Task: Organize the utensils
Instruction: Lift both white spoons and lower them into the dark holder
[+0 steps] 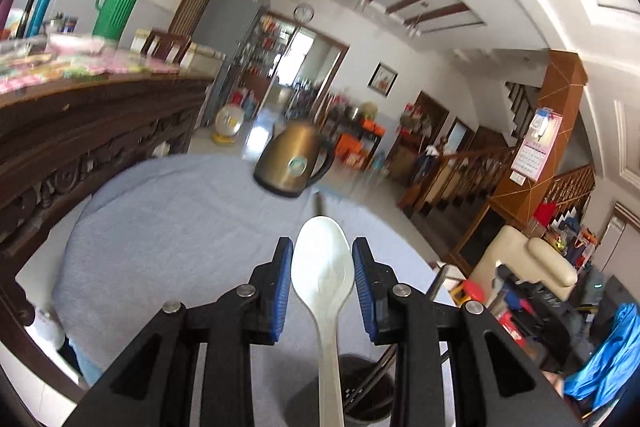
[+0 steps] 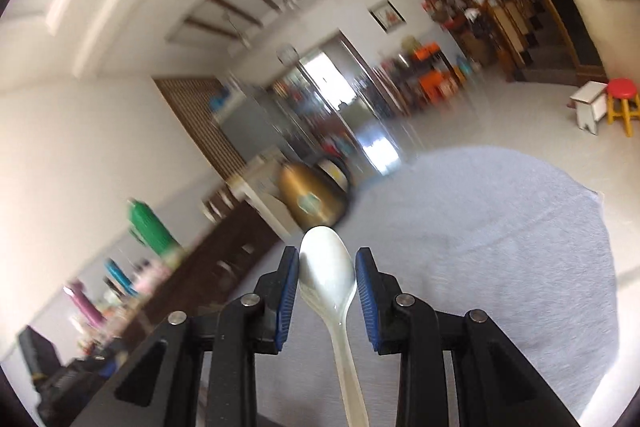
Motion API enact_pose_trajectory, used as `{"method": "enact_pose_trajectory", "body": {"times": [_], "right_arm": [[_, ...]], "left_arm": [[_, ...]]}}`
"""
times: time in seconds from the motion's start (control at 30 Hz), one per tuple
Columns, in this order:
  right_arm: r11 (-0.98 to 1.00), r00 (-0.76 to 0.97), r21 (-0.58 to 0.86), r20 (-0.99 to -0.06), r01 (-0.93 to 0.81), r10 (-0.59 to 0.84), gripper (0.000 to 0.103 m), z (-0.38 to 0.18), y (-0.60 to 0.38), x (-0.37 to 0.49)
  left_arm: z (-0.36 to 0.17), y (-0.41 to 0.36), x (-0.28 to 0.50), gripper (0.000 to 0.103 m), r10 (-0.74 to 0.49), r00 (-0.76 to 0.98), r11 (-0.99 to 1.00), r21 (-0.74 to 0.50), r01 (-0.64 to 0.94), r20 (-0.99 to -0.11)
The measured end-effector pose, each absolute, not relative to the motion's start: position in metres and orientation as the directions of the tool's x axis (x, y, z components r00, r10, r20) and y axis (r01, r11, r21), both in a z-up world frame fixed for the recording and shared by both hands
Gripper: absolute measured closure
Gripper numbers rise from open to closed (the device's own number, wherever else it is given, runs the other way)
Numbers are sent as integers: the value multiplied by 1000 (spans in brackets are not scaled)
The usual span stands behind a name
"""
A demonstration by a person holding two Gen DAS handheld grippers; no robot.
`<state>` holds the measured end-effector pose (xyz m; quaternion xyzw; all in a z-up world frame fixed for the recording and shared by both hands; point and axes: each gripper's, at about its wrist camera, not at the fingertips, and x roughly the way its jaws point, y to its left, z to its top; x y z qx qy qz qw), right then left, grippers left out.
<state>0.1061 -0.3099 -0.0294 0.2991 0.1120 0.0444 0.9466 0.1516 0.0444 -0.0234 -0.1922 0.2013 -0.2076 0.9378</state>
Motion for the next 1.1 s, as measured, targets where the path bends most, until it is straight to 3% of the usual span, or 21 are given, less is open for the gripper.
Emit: {"method": "enact_pose_trajectory", "body": {"times": [0.3, 0.43, 0.6, 1.03, 1.1], "right_arm": [[779, 958, 572, 46, -256, 282, 71, 19, -237, 74], [772, 945, 562, 57, -296, 321, 71, 15, -199, 84], [765, 954, 592, 21, -254, 301, 71, -11, -184, 112], [779, 973, 597, 12, -192, 230, 71, -16, -217, 106], [782, 973, 594, 10, -190, 230, 71, -15, -216, 106]], "left_arm": [[-20, 17, 138, 72, -489, 859, 825, -401, 397, -155], [-13, 15, 142, 71, -502, 859, 803, -419, 424, -95], [-12, 8, 159, 71, -493, 866, 803, -425, 418, -79], [-42, -28, 175, 71, -494, 853, 837, -358, 414, -170], [-42, -27, 175, 68, -489, 854, 840, -358, 408, -176]]}}
